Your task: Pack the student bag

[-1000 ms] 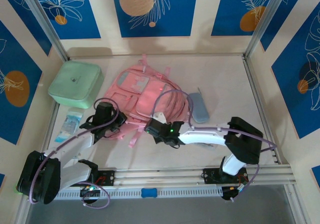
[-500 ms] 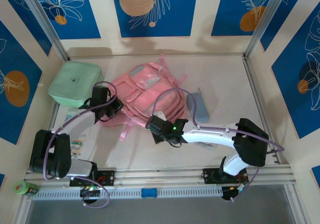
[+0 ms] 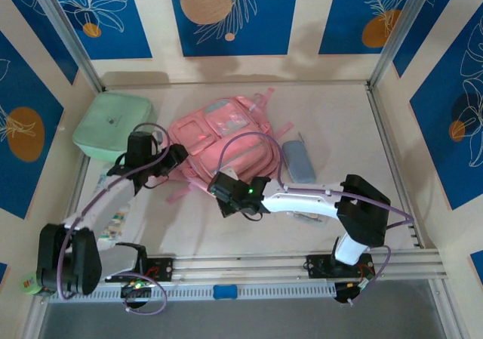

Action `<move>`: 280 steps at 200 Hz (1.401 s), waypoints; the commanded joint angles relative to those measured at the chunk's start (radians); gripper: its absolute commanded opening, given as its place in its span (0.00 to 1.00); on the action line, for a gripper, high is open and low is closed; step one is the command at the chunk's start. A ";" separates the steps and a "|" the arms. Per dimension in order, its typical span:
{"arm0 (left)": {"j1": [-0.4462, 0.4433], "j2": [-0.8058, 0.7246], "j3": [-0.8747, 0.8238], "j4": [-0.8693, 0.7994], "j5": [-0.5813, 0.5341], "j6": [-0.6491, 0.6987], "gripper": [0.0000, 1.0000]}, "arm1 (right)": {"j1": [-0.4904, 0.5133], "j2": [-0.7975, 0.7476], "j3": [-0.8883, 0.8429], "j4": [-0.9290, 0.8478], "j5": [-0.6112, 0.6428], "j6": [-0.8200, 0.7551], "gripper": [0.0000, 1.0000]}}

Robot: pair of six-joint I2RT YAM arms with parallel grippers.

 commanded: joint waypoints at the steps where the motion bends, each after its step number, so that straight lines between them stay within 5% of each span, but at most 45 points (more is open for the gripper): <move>1: -0.044 -0.081 -0.068 -0.041 0.031 -0.091 0.62 | 0.013 0.005 0.018 0.036 -0.018 -0.002 0.00; 62: -0.302 -0.222 -0.257 0.089 -0.157 -0.416 0.72 | 0.015 0.003 0.016 0.042 -0.034 0.011 0.00; 125: -0.448 -0.070 -0.257 0.294 -0.255 -0.562 0.67 | 0.028 0.012 0.008 0.048 -0.044 0.027 0.00; 183: -0.496 0.049 -0.216 0.344 -0.308 -0.573 0.45 | 0.035 0.018 0.000 0.045 -0.029 0.032 0.00; 246: -0.481 0.051 -0.165 0.196 -0.389 -0.456 0.00 | 0.036 -0.010 0.007 -0.061 0.024 0.073 0.00; 280: -0.403 0.048 -0.118 0.085 -0.363 -0.347 0.00 | 0.021 -0.069 -0.040 -0.153 0.033 0.140 0.00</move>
